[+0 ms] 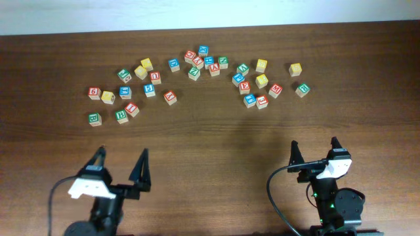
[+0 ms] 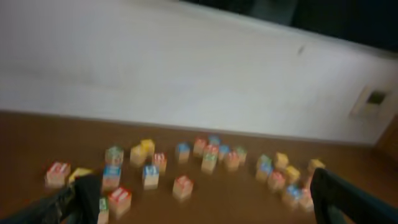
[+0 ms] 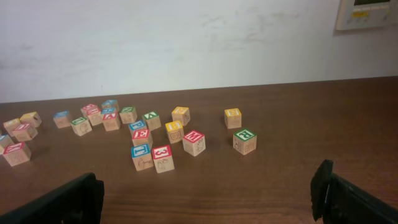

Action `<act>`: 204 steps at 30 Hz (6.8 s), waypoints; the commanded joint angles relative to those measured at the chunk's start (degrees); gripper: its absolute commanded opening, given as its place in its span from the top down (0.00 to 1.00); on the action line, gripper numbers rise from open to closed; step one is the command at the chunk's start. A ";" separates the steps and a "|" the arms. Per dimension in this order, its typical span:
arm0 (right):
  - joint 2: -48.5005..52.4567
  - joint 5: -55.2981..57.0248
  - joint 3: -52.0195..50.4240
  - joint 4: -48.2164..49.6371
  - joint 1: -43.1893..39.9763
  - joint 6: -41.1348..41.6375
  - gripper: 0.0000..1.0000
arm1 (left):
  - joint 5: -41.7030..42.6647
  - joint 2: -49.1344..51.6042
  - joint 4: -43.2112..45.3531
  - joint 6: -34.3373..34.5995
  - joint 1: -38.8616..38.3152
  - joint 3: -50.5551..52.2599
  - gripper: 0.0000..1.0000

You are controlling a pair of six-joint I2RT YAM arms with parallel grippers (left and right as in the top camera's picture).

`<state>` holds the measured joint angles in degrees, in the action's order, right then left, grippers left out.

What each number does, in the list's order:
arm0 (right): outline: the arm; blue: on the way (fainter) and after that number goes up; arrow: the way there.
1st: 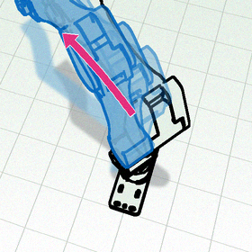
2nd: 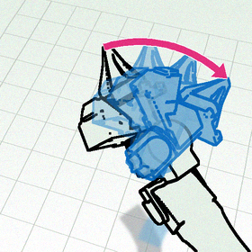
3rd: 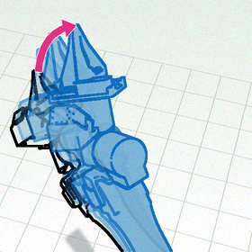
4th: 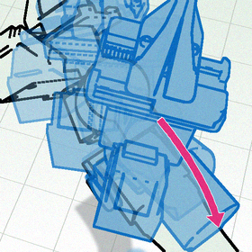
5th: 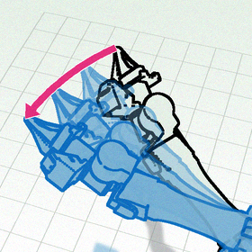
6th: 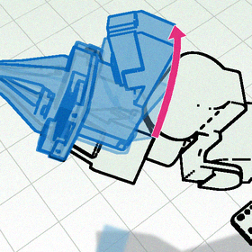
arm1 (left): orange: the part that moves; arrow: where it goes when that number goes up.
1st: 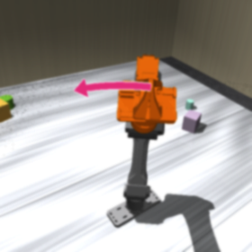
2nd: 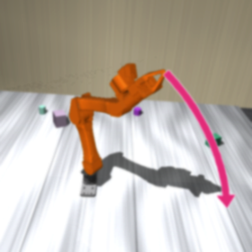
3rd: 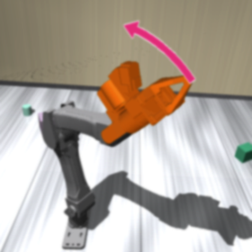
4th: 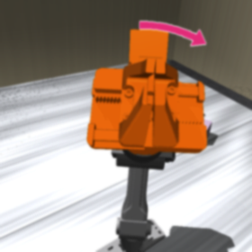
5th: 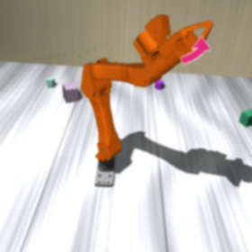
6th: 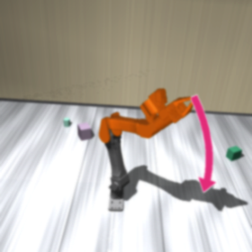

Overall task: Spell out ICRA
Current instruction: 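Move the left gripper forward over the block cluster, then lower the left gripper onto the red-lettered I block and close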

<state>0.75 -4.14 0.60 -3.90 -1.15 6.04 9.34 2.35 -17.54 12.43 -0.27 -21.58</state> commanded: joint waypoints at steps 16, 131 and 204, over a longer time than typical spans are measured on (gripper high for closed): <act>-0.33 0.11 -0.28 -0.35 -0.37 0.17 0.02 | 7.06 43.76 -40.13 -10.80 -0.22 -66.36 0.01; -0.33 0.09 -0.28 -0.35 -0.37 0.17 0.02 | -15.21 104.39 -38.88 2.60 -0.04 -74.75 1.00; -0.33 0.09 -0.28 -0.35 -0.37 0.17 0.02 | -16.94 123.34 -28.96 11.17 -0.07 -74.75 0.57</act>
<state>0.73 -4.14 0.60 -3.90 -1.15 5.98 -6.48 124.40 -46.81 21.74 -0.32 -96.29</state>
